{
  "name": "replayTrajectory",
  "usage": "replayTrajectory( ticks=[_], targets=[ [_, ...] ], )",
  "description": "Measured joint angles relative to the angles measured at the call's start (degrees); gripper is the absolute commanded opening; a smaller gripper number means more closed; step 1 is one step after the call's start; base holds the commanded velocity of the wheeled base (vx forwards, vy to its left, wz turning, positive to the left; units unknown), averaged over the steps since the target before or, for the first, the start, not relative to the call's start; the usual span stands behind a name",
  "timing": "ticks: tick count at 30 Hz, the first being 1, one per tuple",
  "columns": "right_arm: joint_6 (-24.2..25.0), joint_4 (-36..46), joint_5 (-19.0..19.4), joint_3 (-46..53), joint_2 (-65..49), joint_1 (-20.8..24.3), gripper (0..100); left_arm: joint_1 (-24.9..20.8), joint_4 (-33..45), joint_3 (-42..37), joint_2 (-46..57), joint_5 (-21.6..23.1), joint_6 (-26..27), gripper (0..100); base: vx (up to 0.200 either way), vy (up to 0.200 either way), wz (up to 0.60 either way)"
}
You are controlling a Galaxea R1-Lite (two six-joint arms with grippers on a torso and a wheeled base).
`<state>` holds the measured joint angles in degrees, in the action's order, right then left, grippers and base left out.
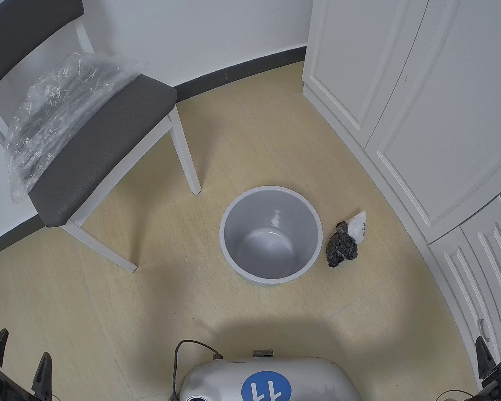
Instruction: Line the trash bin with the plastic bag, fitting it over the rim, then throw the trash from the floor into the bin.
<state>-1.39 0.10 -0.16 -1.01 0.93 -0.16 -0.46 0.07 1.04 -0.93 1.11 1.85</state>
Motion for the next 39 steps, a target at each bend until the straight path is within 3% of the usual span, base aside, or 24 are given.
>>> replayTrajectory(
  ticks=[11, 15, 23, 30, 39],
  targets=[
    [2.39, -0.15, 0.60, 0.00, 0.00, 0.09, 100, -0.02, -0.07, -0.05, 0.00, -0.38, -2.58, 100, 0.000, 0.000, 0.00],
    [2.17, -1.49, 0.34, 0.00, 0.01, 0.09, 100, -0.02, -3.99, 0.52, 0.00, 0.15, -3.33, 100, 0.000, 0.000, 0.00],
    [2.23, -9.26, 6.28, -6.67, 4.11, -0.80, 100, -0.33, -4.74, 8.55, -3.64, 4.88, -1.48, 100, 0.000, 0.000, 0.00],
    [4.18, -19.91, 6.28, -12.93, 19.21, -1.62, 100, 1.61, -9.09, 14.88, -17.51, 2.80, 5.50, 100, 0.000, 0.000, 0.00],
    [3.88, -37.45, -1.07, -17.62, 42.24, 1.87, 100, 6.19, -18.76, 22.58, -41.68, -5.40, 21.58, 100, 0.000, 0.000, 0.00]
  ],
)
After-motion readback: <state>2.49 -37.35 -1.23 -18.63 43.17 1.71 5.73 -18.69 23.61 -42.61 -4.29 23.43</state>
